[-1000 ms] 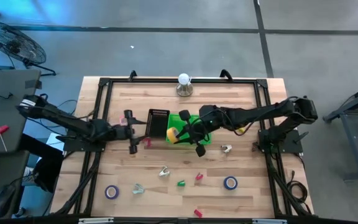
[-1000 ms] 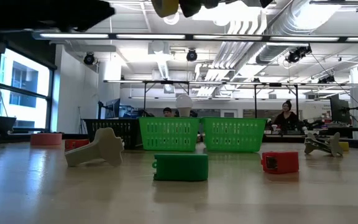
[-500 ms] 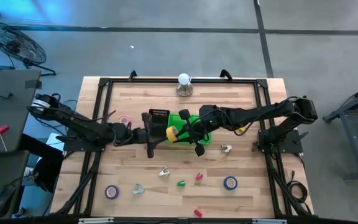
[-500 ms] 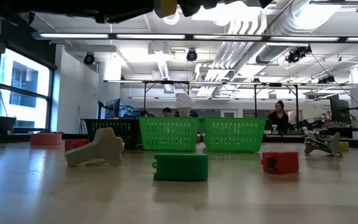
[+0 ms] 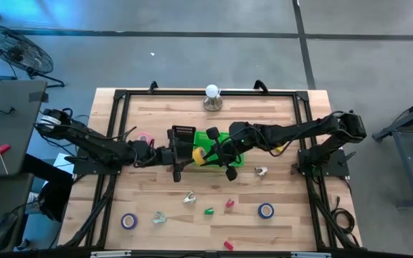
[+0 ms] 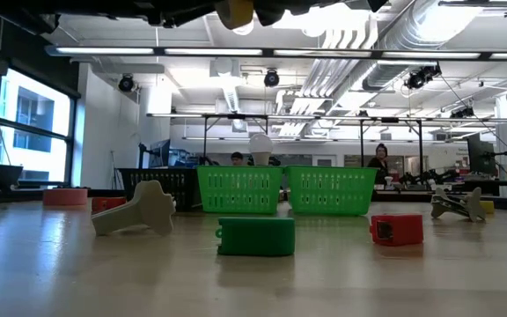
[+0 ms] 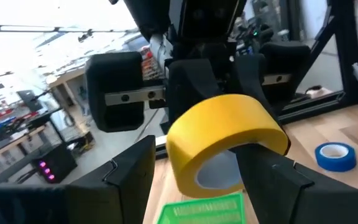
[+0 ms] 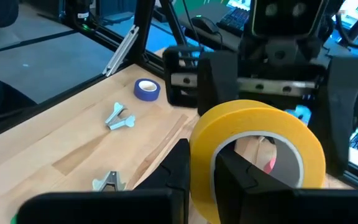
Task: Pick and place Stapler, Stapler remover, tape
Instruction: Put the yellow tape into the black bin, then put the top red stapler into the left green bin
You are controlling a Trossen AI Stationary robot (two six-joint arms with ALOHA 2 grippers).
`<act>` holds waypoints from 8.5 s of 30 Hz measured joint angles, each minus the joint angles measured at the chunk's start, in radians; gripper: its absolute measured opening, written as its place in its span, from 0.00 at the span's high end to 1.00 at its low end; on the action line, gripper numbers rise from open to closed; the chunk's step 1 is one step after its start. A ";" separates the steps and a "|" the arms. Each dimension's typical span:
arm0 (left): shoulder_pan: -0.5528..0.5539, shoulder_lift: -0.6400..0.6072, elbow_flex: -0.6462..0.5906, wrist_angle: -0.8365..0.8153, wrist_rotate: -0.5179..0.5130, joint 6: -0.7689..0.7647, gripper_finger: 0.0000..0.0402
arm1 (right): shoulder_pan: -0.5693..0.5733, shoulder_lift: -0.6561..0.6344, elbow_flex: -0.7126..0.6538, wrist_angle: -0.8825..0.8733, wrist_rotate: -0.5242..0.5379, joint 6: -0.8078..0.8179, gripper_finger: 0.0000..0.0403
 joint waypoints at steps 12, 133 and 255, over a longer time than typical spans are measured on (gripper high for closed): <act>0.035 0.021 0.004 -0.007 -0.048 0.029 0.92 | 0.000 0.000 0.000 -0.015 0.024 0.069 0.83; 0.250 0.089 0.211 -1.606 0.276 -0.919 0.29 | 0.072 -0.082 0.000 -0.330 0.463 0.162 0.49; 0.496 0.298 0.666 -1.383 0.409 -0.181 1.00 | 0.193 -0.280 0.000 -0.598 1.264 0.461 0.49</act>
